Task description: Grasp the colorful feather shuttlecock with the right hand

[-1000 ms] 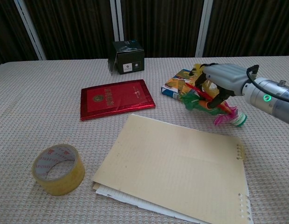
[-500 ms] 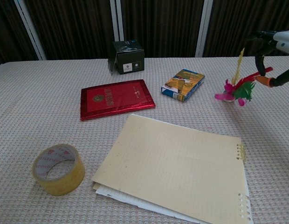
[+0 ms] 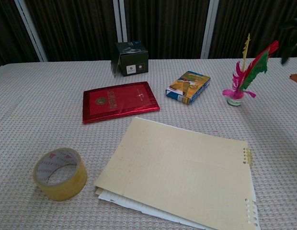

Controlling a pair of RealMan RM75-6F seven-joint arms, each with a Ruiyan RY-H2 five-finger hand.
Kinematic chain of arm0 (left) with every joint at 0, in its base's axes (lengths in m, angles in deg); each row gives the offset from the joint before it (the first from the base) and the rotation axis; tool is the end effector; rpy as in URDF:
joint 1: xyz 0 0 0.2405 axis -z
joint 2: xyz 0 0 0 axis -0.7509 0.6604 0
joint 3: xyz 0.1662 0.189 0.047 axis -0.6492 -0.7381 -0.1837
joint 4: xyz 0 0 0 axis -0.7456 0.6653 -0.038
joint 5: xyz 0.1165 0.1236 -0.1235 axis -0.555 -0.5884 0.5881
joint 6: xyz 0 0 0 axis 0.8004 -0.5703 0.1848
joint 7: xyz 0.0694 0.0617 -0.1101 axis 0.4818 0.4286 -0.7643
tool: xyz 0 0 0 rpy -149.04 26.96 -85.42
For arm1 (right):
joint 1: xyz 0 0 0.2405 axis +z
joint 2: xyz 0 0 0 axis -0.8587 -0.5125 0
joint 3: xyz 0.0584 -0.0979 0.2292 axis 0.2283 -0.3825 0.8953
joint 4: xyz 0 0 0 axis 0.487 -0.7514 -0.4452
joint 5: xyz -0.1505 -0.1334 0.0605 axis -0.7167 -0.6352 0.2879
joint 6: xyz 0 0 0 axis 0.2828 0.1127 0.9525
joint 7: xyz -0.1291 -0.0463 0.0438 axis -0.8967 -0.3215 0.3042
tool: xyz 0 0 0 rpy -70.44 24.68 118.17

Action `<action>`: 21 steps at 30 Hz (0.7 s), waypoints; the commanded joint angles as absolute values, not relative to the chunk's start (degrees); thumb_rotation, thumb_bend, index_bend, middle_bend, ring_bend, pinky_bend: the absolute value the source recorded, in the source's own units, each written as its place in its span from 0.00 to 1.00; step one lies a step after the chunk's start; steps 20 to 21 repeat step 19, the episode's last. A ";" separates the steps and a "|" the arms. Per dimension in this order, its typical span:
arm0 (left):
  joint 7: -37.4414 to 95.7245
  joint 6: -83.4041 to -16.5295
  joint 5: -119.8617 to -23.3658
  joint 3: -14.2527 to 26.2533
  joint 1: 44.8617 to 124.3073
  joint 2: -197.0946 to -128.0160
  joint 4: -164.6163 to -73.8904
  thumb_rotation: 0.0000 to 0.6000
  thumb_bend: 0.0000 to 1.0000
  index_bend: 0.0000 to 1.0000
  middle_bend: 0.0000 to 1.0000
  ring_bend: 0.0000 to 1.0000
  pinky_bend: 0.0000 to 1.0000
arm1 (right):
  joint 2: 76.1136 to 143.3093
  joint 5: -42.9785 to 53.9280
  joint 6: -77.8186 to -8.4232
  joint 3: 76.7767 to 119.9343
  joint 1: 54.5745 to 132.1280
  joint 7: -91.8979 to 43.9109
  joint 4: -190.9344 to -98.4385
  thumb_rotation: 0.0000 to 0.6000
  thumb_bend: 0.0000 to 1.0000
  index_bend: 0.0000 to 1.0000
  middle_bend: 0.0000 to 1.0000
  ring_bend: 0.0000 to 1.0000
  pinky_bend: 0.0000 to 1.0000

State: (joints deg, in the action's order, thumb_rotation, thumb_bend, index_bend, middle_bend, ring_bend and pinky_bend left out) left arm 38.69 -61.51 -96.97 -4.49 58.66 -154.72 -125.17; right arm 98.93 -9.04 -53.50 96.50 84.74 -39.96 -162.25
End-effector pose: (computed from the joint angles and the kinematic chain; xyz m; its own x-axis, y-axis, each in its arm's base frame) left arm -0.3369 0.1912 0.0840 0.6020 0.1858 0.7765 0.7985 -0.1366 -0.5863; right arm -0.2274 -0.2976 0.1074 0.4718 0.0374 0.8809 -0.8572 -0.2146 0.4681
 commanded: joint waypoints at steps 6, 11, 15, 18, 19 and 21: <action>36.53 -63.87 -98.51 -4.22 58.36 -154.86 -124.65 0.97 0.09 0.00 0.00 0.00 0.00 | 90.99 -6.38 -59.94 92.31 75.83 -44.11 -169.99 1.00 0.07 0.00 0.00 0.00 0.00; 33.07 -71.39 -103.46 -4.29 56.92 -156.13 -122.85 0.97 0.09 0.00 0.00 0.00 0.00 | 90.32 -7.20 -67.72 87.95 67.18 -41.69 -167.26 1.00 0.06 0.00 0.00 0.00 0.00; 32.65 -73.02 -105.01 -5.00 56.29 -156.35 -122.05 0.97 0.09 0.00 0.00 0.00 0.00 | 91.04 -9.11 -69.16 87.12 64.99 -38.81 -164.51 1.00 0.06 0.00 0.00 0.00 0.00; 32.78 -73.22 -105.55 -5.39 56.12 -156.22 -122.00 0.97 0.09 0.00 0.00 0.00 0.00 | 90.72 -9.94 -69.32 87.04 64.36 -38.39 -164.13 1.00 0.06 0.00 0.00 0.00 0.00; 32.88 -73.12 -105.45 -5.47 56.02 -156.11 -122.19 0.98 0.09 0.00 0.00 0.00 0.00 | 90.66 -10.16 -69.51 87.17 64.17 -38.25 -164.30 1.00 0.06 0.00 0.00 0.00 0.00; 32.88 -73.12 -105.45 -5.47 56.02 -156.11 -122.19 0.98 0.09 0.00 0.00 0.00 0.00 | 90.66 -10.16 -69.51 87.17 64.17 -38.25 -164.30 1.00 0.06 0.00 0.00 0.00 0.00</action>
